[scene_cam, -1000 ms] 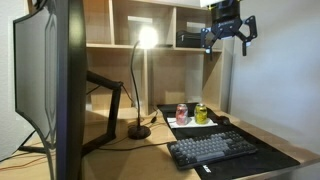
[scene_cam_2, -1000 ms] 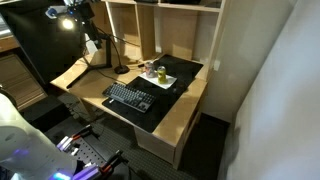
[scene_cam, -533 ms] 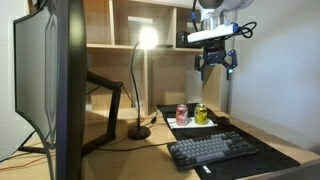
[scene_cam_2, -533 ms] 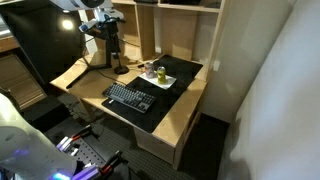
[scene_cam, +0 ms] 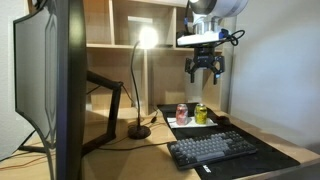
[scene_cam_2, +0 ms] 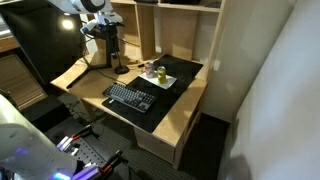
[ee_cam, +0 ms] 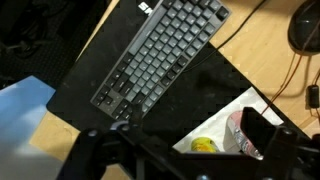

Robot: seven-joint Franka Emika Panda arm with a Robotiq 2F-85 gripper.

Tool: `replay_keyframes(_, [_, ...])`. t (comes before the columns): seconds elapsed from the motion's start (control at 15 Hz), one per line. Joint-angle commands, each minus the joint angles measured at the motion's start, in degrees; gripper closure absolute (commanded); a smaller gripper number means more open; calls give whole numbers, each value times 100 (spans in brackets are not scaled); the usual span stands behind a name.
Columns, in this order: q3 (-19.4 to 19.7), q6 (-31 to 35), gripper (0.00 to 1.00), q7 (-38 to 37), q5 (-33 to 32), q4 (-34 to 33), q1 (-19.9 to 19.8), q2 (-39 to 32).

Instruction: Move the pink can forward

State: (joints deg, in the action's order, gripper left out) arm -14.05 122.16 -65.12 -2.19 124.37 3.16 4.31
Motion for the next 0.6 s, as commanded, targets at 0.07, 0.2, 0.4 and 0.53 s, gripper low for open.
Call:
replay_keyframes(0.07, [474,519,0,-542,484,-1261,55,-1357])
replay_keyframes(0.2, [698,293,0,-819,723,-1888,76,-1871])
replay_keyframes(0.4, [847,459,0,-639,671,-1649,174,-1724])
replay_keyframes(0.53, [864,452,0,-704,686,-1796,190,-1874])
